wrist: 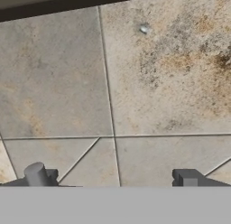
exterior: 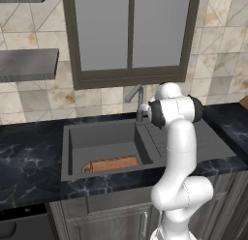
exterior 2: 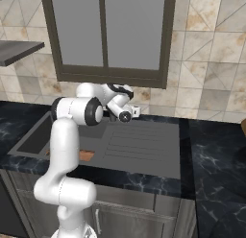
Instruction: Turn on the sink faucet with hot water and rinse the cutting board for ten seconds, then turn off the faucet. Push the cutting board to reach the water if necessary.
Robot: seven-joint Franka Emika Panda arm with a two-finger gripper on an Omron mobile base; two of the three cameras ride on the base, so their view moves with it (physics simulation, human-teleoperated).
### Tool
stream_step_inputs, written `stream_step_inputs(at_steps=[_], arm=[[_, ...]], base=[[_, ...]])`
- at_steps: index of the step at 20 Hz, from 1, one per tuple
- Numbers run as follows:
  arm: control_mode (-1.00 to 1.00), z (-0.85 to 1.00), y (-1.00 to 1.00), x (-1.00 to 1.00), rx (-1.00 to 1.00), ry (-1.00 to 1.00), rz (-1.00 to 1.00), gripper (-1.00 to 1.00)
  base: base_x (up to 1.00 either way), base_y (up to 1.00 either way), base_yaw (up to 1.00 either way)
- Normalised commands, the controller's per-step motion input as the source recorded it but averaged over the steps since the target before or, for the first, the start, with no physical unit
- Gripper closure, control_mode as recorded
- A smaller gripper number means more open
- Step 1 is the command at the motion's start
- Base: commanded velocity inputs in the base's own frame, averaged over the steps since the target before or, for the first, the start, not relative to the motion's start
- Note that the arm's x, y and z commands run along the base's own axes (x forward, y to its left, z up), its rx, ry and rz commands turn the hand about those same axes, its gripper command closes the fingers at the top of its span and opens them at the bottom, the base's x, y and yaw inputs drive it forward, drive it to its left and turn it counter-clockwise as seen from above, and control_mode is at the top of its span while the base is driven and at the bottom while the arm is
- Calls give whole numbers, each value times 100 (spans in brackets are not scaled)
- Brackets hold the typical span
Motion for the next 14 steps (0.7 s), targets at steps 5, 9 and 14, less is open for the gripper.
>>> stream_step_inputs(at_steps=[5,9,14], arm=[[-100,0,-22,-9,0,0,0,-100],[-100,0,-26,-22,0,0,0,-100],[-100,0,-25,-31,0,0,0,-100]], base=[[0,0,0],[0,0,0],[0,0,0]])
